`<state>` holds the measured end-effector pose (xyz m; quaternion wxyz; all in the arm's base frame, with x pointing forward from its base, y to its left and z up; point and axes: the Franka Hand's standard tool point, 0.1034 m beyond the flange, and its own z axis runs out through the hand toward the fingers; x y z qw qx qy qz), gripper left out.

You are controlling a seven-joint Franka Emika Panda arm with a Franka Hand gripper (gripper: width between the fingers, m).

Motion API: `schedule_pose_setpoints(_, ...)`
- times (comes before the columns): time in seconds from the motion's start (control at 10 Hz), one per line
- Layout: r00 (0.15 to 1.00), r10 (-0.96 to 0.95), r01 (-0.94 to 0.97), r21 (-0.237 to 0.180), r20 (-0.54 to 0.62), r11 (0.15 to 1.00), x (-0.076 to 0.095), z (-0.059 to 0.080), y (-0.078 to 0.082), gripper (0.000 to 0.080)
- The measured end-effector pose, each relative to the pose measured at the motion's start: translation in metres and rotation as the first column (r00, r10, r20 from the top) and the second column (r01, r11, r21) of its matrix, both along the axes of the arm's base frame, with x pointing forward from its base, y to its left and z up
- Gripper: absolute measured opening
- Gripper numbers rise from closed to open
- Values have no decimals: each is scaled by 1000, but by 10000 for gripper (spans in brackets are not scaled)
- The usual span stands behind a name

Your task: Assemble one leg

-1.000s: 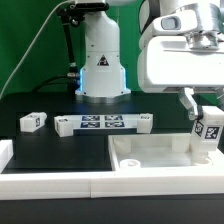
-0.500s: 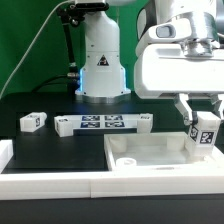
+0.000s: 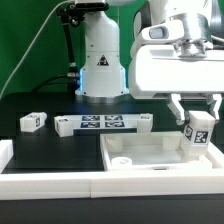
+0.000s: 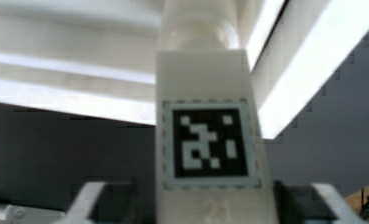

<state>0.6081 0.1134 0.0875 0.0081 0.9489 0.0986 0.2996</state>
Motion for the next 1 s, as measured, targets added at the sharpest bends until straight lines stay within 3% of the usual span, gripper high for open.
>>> schedule_pose_setpoints(0.1,1000,0,0,0,0,1000,0,0,0,533)
schedule_pose_setpoints(0.2,1000,1,-1,0,-1,1000,0,0,0,613)
schedule_pose_setpoints(0.7,1000,3,-3,-3,-2,1000,0,0,0,649)
schedule_pose_setpoints(1.0,1000,14,-15,-15,-22,1000,3,7,-6,649)
